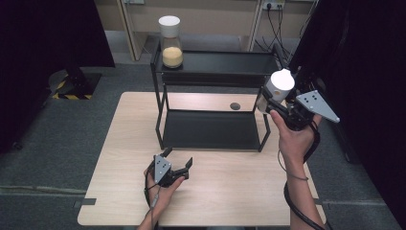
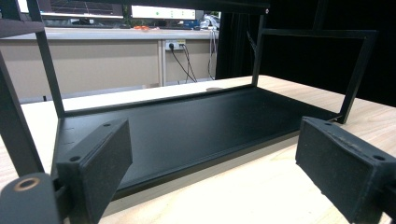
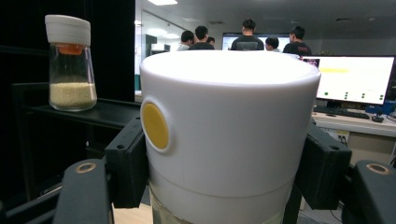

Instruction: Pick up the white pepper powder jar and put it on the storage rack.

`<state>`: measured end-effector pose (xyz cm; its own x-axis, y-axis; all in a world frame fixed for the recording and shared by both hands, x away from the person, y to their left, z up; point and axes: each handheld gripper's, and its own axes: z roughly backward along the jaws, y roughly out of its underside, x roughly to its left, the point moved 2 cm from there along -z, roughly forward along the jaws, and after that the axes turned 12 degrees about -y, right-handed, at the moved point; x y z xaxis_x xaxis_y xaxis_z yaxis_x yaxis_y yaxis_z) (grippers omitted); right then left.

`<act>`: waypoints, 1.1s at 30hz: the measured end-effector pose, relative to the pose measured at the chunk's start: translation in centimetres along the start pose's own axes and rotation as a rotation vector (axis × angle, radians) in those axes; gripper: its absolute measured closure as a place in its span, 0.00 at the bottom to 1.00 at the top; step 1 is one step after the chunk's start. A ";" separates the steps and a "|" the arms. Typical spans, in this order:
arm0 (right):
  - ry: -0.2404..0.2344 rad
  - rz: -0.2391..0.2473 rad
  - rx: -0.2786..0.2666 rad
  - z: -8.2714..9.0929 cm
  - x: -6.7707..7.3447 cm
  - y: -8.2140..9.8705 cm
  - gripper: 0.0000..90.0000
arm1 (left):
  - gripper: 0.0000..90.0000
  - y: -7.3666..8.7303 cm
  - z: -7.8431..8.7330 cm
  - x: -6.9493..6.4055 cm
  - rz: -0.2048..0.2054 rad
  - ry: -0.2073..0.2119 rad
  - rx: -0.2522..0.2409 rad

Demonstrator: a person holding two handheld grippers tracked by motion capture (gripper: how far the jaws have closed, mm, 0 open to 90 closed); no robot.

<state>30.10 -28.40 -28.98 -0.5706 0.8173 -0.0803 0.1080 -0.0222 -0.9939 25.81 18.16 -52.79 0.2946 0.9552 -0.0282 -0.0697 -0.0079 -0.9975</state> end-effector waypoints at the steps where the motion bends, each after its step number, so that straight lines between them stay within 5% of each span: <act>1: 0.002 -0.001 0.000 -0.2 0.0 -0.1 0.34 | 0.11 0.0 0.0 0.0 -0.001 0.000 0.001; 33: 0.029 -0.027 -0.005 -4.0 -0.8 -4.0 0.34 | 0.11 0.0 0.0 0.1 0.003 0.006 0.000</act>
<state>33.37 -26.62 -24.63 -0.5491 0.8342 -0.0507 0.0968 0.0033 -0.9953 25.85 18.27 -52.81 0.2999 0.9534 -0.0319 -0.0704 -0.0113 -0.9975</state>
